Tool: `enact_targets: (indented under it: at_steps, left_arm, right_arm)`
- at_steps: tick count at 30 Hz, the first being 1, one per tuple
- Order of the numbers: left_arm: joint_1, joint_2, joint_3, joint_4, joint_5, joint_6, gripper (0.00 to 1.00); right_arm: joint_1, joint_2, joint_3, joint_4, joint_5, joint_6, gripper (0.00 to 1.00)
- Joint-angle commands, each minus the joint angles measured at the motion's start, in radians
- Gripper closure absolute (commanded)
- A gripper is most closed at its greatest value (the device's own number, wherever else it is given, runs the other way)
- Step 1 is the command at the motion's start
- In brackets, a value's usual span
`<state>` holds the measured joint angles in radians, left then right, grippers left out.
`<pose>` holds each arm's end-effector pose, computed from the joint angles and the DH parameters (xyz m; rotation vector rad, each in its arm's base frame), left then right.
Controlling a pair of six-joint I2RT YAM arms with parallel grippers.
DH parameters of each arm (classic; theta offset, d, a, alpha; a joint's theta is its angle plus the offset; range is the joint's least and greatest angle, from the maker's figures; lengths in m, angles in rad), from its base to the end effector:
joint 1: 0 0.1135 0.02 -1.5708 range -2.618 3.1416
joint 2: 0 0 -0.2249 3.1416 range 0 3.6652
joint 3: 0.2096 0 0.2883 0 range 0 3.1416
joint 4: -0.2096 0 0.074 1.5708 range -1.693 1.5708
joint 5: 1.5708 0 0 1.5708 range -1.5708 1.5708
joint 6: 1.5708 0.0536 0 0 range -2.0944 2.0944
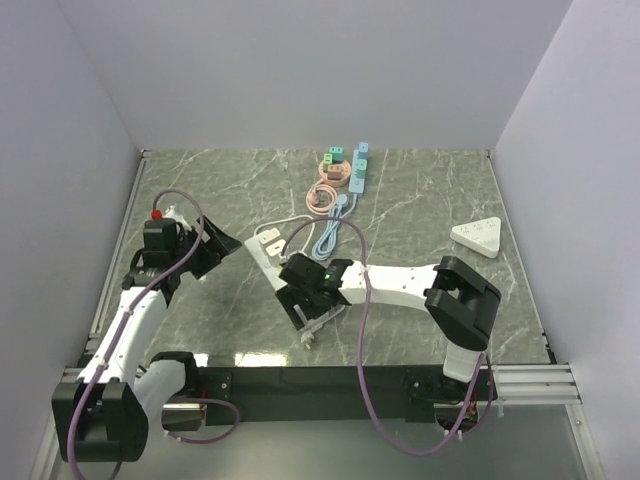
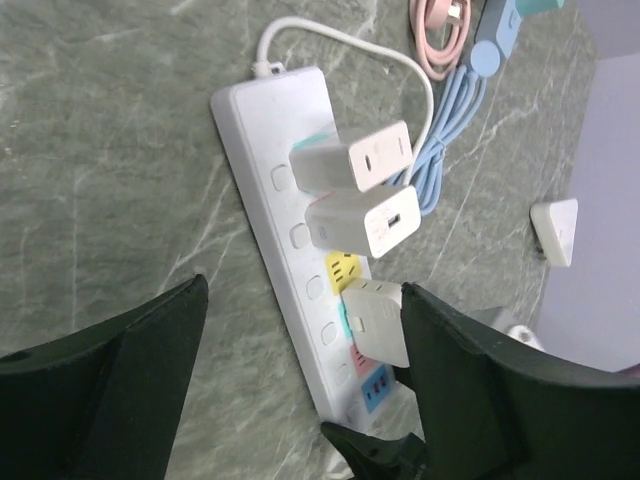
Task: Pull the plug off the socket
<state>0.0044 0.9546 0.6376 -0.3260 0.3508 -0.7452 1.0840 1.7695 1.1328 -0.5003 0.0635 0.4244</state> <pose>0.2762 -0.0172 0.1916 -0.6455 2.1923 -0.7883 0.1810 0.3346 0.0989 -0.8759 2.6187 0.3527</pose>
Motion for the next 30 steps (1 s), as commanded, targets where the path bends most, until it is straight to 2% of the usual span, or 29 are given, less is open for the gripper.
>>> enact_targets:
  at_steps: [1, 4, 7, 15, 20, 22, 23, 27, 30]
  left_arm:
    - [-0.032, 0.024, 0.04, 0.065, 0.048, 0.0, 0.18]
    - [-0.053, 0.062, 0.054, 0.058, 0.047, 0.018, 0.26]
    - [-0.063, 0.088, 0.03, 0.073, 0.039, 0.015, 0.3]
    - [-0.086, 0.118, -0.058, 0.139, 0.039, -0.005, 0.32]
    - [-0.098, 0.131, -0.09, 0.15, 0.025, -0.011, 0.3]
    - [-0.101, 0.131, -0.099, 0.15, 0.017, -0.017, 0.28]
    - [-0.101, 0.127, -0.102, 0.157, 0.017, -0.022, 0.28]
    - [-0.115, 0.136, -0.115, 0.183, 0.016, -0.037, 0.25]
    - [-0.136, 0.165, -0.116, 0.212, 0.001, -0.054, 0.25]
  right_arm:
    - [0.001, -0.07, 0.139, -0.069, 0.025, 0.013, 0.27]
    - [0.001, -0.085, 0.189, -0.078, 0.044, 0.007, 0.18]
    - [-0.007, -0.038, 0.209, -0.08, 0.081, -0.001, 0.18]
    - [-0.044, 0.131, 0.245, -0.046, 0.15, 0.037, 0.17]
    - [-0.045, 0.195, 0.291, -0.041, 0.096, 0.022, 0.15]
    - [-0.045, 0.186, 0.303, -0.046, 0.078, 0.024, 0.11]
    - [-0.045, 0.154, 0.295, -0.043, 0.073, 0.022, 0.03]
    - [-0.049, 0.024, 0.251, -0.021, 0.045, 0.014, 0.02]
    - [-0.061, -0.047, 0.231, 0.0, -0.03, 0.001, 0.01]
